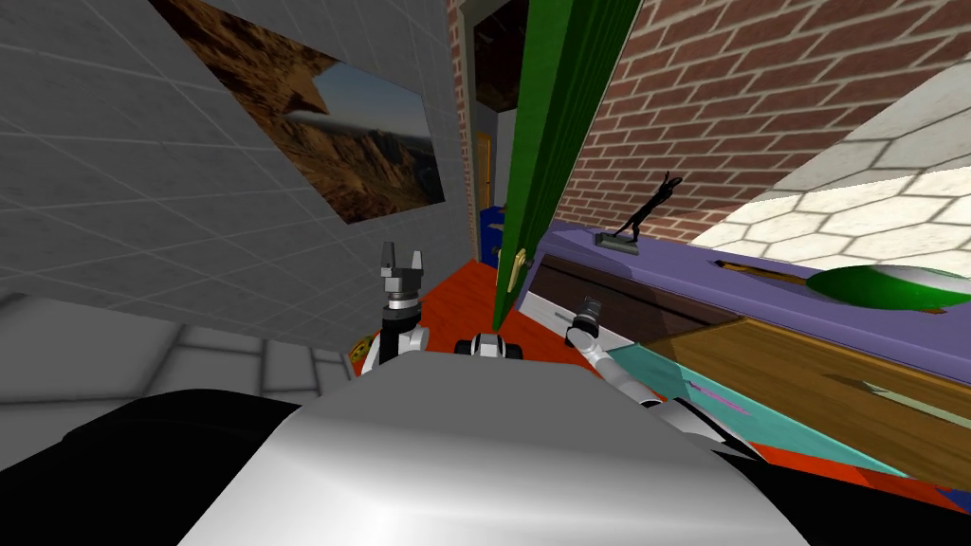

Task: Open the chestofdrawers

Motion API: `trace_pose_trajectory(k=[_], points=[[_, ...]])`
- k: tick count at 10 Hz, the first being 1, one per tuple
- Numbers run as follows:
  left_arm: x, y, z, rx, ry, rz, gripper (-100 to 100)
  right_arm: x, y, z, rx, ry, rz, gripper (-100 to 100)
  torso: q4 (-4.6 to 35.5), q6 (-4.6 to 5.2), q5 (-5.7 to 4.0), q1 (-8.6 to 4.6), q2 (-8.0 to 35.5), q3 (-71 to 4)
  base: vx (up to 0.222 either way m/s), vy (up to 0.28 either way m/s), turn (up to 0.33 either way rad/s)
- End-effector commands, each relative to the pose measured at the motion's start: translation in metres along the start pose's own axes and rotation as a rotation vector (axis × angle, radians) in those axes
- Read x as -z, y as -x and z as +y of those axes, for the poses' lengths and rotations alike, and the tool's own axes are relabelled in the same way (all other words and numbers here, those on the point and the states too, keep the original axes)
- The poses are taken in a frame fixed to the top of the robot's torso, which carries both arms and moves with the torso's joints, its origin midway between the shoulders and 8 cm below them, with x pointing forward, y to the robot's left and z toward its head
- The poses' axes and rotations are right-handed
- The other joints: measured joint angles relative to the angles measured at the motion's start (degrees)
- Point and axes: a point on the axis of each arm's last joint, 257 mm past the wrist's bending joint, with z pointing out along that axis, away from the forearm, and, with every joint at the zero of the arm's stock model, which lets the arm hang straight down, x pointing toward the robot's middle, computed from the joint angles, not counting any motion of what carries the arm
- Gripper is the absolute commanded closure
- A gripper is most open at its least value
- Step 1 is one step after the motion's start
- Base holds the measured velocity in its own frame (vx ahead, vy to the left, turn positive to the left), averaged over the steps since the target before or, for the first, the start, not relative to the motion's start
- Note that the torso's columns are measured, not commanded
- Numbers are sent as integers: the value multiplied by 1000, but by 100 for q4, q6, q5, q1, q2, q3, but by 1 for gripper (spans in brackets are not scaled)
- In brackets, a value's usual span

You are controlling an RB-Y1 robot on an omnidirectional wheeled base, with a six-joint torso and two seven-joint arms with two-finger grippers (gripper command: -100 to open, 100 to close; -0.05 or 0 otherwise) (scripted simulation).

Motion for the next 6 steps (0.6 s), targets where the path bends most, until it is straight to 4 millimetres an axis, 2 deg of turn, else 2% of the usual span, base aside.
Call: trace_pose_trajectory(k=[1,3,4,6], points=[[0,0,0,0,0,0,0,-7,-37,-16,-7,-19,40,100,3,0,8,28,8,5,-59,127,80],[0,0,0,0,0,0,0,-6,-36,-14,-10,-20,40,100,-2,7,0,-9,-8,-4,-17,38,-32],[0,0,0,0,0,0,0,-14,-38,-16,-15,-3,42,-100,-3,3,-5,-19,-13,-7,22,-39,55],[0,0,0,-1,0,0,0,-20,-40,-17,-19,9,44,-100,-5,4,-4,-16,-17,-10,55,-79,48]])
